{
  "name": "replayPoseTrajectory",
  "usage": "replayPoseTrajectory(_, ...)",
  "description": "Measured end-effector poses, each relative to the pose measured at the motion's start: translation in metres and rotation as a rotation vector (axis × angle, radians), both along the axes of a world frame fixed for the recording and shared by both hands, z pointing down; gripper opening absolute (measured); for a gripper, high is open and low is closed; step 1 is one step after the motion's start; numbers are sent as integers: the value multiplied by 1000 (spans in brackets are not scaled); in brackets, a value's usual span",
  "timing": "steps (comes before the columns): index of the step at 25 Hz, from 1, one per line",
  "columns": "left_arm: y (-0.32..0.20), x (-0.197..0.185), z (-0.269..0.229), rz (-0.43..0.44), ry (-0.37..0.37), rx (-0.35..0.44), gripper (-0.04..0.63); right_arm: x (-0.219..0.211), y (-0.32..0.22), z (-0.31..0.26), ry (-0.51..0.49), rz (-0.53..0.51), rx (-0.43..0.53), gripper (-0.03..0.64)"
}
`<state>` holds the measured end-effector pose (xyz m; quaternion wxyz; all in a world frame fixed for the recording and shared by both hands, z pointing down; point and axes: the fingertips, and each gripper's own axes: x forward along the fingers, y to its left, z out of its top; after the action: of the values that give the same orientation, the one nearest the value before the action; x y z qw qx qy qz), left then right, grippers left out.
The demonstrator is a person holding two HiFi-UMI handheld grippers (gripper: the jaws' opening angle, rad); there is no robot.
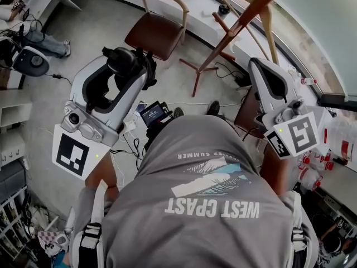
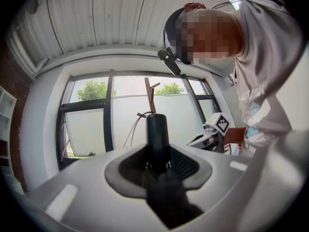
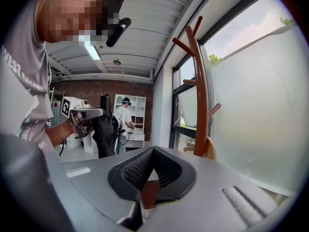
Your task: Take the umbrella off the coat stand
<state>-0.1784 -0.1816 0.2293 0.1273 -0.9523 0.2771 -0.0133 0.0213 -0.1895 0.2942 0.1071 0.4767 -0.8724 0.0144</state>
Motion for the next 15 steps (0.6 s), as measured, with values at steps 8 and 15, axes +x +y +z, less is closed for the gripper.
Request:
replayPoseTrajectory(8, 6, 13, 14, 33, -17, -15, 141, 0, 5, 7, -6, 6, -5, 0)
replayPoseTrajectory(15, 5, 22, 24, 57, -19, -34, 141, 2, 4, 10, -1, 7, -10, 0)
